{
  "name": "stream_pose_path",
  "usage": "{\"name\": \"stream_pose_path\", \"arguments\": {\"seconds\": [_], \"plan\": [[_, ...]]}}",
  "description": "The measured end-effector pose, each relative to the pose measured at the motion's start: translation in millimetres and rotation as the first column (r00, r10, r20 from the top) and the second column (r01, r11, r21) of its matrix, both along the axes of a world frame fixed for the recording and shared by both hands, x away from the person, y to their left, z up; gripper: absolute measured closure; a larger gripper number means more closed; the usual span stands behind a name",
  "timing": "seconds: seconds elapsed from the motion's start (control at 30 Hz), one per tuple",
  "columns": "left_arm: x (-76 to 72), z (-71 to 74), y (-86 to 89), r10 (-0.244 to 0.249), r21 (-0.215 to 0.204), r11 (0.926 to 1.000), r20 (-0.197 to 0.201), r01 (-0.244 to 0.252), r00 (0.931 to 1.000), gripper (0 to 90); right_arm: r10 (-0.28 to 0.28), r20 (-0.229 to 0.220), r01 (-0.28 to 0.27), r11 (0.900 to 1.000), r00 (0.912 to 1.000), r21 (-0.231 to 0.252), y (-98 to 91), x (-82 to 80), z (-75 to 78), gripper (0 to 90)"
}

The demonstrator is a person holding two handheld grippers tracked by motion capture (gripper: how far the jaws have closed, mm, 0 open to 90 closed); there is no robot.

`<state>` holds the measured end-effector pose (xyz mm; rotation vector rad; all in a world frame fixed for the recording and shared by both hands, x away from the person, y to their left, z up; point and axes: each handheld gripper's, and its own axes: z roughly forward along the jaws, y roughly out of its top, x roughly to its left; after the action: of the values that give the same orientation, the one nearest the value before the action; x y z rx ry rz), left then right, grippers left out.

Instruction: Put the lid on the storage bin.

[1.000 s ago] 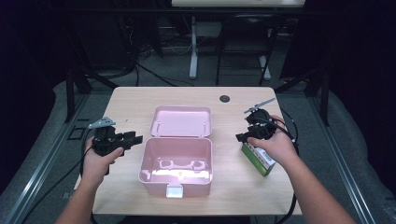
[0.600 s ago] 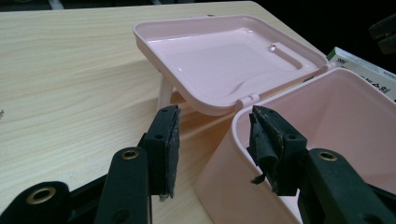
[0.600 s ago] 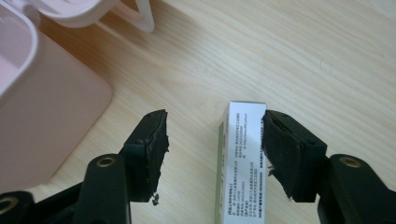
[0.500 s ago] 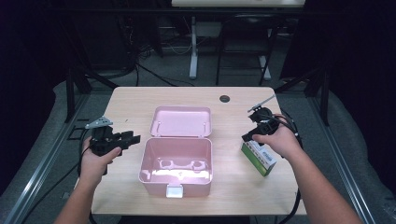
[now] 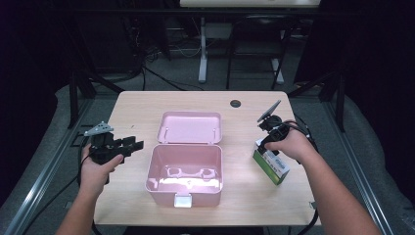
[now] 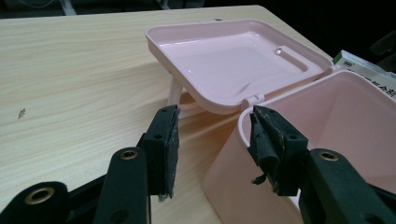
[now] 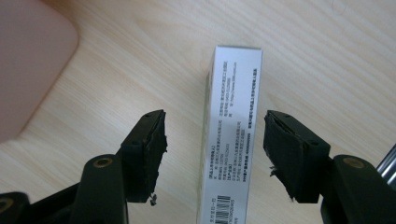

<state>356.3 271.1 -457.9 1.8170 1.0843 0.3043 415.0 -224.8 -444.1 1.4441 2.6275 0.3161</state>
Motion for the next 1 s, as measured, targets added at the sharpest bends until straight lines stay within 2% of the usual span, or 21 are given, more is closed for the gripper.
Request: {"name": "stream_pose_path", "arguments": {"seconds": [0.17,0.3,0.5,0.6,0.73,0.87,1.0], "plan": [[1.1,2.1,-3.1,-0.009,0.0,1.0,0.007,0.009,0.9999,52.3,-0.005,-0.039,0.003,0.9988,0.9992,-0.049,3.2,4.7,-4.3,38.6],[3.5,0.1,-3.6,-0.013,0.007,0.9999,-0.002,0.013,0.9999,52.3,-0.014,-0.055,0.011,0.9987,0.9984,-0.049,2.2,5.6,-4.4,38.6],[7.1,-1.2,-4.7,-0.015,0.009,0.9999,-0.01,0.015,0.9998,52.3,-0.034,-0.086,0.029,0.9979,0.9957,-0.057,-4.4,7.7,-14.4,39.6],[7.9,-1.2,-5.9,-0.019,0.001,0.9998,-0.005,0.019,0.9998,52.3,-0.05,-0.115,0.042,0.9964,0.992,-0.074,-7.8,8.2,-18.3,42.2],[9.0,-1.2,-4.5,-0.017,0.009,0.9998,-0.013,0.017,0.9998,52.3,-0.06,-0.132,0.052,0.9963,0.9895,-0.069,-11.0,7.8,-23.2,43.1],[10.0,-1.3,-2.9,-0.014,-0.001,0.9999,-0.011,0.014,0.9998,52.3,-0.08,-0.14,0.073,0.9959,0.987,-0.054,-12.6,8.1,-28.4,46.3],[10.4,-1.6,-2.7,-0.014,0.0,0.9999,-0.012,0.014,0.9998,52.2,-0.074,-0.16,0.063,0.9951,0.9843,-0.076,-11.0,9.0,-31.3,46.9]]}}
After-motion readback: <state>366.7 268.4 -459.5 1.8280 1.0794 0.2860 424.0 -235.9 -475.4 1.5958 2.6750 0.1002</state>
